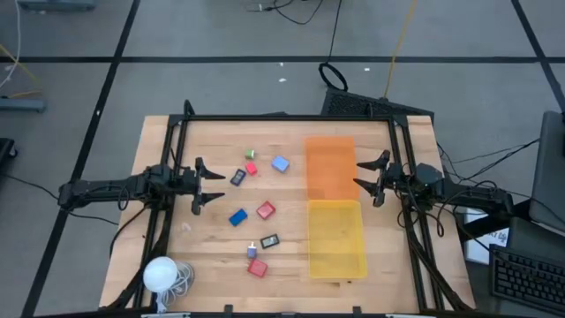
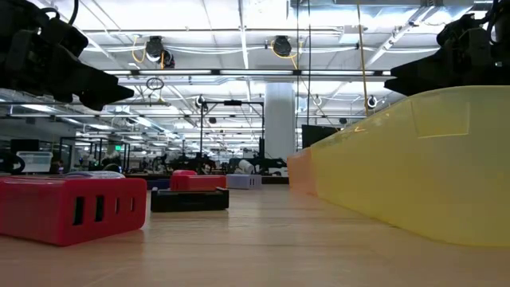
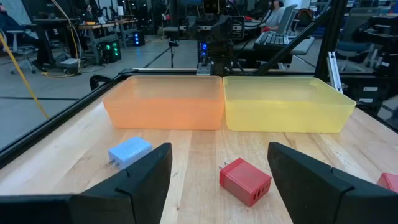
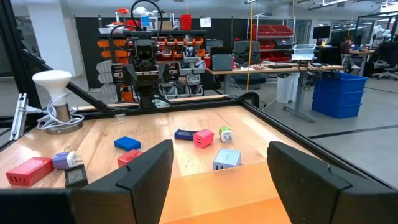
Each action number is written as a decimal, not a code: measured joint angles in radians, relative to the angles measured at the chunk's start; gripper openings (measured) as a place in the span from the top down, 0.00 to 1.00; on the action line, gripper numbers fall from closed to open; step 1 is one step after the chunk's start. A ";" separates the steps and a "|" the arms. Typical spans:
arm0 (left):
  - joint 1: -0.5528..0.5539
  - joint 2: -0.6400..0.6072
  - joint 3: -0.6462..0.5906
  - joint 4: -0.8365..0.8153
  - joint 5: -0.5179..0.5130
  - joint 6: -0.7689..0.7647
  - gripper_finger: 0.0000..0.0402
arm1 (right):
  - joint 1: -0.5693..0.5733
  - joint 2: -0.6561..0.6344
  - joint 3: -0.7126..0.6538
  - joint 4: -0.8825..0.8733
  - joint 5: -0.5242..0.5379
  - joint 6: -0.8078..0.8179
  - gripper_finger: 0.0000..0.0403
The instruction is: Pick & Place Office items
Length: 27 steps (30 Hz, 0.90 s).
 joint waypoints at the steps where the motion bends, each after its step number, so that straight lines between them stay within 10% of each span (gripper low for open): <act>1: 0.000 0.000 0.000 0.000 0.000 0.000 0.33 | 0.000 0.000 0.000 0.000 0.000 0.000 0.38; 27: 0.000 0.000 0.000 0.182 0.000 -0.031 0.33 | 0.000 0.000 0.000 0.000 0.000 0.000 0.38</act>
